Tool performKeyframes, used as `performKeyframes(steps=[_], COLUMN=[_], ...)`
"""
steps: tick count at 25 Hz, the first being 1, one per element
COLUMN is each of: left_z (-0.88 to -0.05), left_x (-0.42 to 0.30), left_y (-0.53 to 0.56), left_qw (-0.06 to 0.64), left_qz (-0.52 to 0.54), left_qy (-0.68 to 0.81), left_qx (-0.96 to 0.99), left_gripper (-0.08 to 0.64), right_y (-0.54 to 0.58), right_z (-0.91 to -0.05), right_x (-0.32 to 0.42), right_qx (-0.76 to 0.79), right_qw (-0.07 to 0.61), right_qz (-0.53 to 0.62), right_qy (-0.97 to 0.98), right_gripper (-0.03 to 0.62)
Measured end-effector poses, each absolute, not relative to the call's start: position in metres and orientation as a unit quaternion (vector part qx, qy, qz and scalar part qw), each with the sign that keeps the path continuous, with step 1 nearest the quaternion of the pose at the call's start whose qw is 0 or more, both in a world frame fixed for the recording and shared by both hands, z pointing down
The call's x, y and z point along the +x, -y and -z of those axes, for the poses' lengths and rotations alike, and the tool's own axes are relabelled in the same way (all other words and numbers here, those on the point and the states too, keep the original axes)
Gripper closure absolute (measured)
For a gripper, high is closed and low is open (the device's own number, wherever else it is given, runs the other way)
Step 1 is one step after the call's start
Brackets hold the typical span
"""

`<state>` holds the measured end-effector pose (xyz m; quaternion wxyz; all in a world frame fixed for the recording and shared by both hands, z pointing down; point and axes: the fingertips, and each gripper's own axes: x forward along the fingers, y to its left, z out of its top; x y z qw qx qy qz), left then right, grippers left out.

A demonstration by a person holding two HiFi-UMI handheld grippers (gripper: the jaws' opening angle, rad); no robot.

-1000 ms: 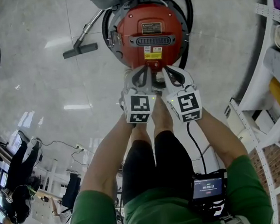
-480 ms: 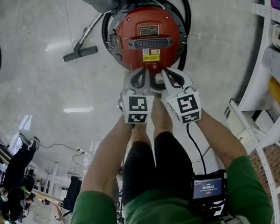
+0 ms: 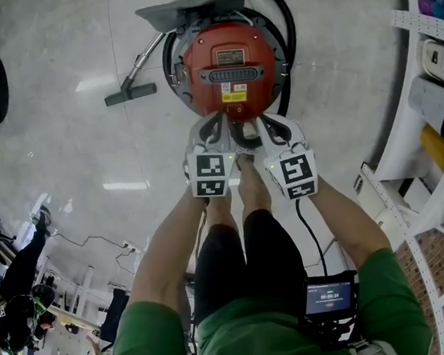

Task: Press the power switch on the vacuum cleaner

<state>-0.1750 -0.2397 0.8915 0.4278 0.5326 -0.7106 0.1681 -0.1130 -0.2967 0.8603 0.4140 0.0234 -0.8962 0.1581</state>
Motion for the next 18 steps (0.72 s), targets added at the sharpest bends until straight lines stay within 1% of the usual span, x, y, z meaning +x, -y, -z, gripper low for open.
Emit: performKeyframes(steps=[7,18], left_z=[-0.841,-0.728], left_x=[-0.184,-0.187], left_y=[0.238,0.212], left_qw=[0.403,0.357], left_qz=[-0.158,-0.133], left_qy=[0.735,0.772], left_qx=[0.522,0.508], left_gripper=[0.551,0.551], right_y=[0.306,0.326], right_z=[-0.814,-0.7], right_x=[-0.114,-0.101], right_qx=[0.028,0.031], right_qw=[0.394,0.354], right_qz=[-0.145,-0.1], right_qy=[0.907,0.929], right_gripper=[0.592,0.592])
